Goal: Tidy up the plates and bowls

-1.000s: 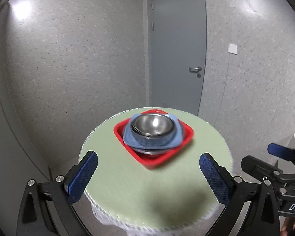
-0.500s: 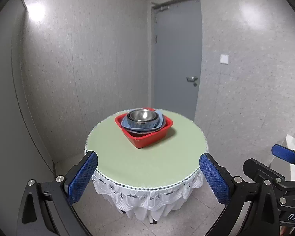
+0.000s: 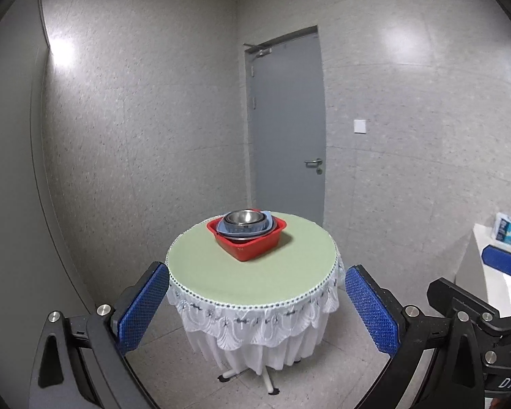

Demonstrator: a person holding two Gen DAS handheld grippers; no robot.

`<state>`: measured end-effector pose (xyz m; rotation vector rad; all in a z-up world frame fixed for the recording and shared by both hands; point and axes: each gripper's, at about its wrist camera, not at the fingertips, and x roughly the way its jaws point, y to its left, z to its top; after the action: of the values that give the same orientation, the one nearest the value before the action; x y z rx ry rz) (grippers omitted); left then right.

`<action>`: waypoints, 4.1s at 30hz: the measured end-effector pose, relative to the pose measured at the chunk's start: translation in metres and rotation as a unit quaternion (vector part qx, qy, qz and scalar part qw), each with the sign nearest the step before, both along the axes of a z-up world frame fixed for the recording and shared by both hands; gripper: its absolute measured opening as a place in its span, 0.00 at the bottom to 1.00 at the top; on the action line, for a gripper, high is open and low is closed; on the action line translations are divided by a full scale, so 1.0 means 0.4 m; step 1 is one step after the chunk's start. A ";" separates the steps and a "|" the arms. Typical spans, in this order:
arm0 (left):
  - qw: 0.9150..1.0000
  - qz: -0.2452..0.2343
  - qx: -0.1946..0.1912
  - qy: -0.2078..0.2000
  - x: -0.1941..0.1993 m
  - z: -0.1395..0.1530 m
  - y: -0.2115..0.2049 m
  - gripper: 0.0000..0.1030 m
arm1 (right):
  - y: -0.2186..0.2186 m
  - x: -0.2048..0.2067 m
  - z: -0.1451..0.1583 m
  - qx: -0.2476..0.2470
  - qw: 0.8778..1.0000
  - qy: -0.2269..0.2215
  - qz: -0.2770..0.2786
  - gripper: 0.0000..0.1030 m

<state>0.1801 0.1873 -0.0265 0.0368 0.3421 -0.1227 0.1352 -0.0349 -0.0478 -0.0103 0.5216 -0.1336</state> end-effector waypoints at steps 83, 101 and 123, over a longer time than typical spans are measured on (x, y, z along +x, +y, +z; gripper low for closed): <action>0.999 -0.037 -0.019 -0.019 -0.306 -0.137 0.031 0.99 | 0.088 -0.352 -0.052 -0.017 0.998 -0.032 -0.043 1.00; 0.999 -0.038 -0.021 -0.018 -0.307 -0.135 0.027 0.99 | 0.091 -0.350 -0.053 -0.015 0.998 -0.032 -0.044 1.00; 0.999 -0.041 -0.021 -0.022 -0.294 -0.142 0.036 0.99 | 0.103 -0.329 -0.050 -0.014 0.998 -0.030 -0.047 1.00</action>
<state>0.0623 0.2019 -0.0832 0.0120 0.2942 -0.2097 0.0038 0.0063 -0.0679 -0.0088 0.4604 -0.2325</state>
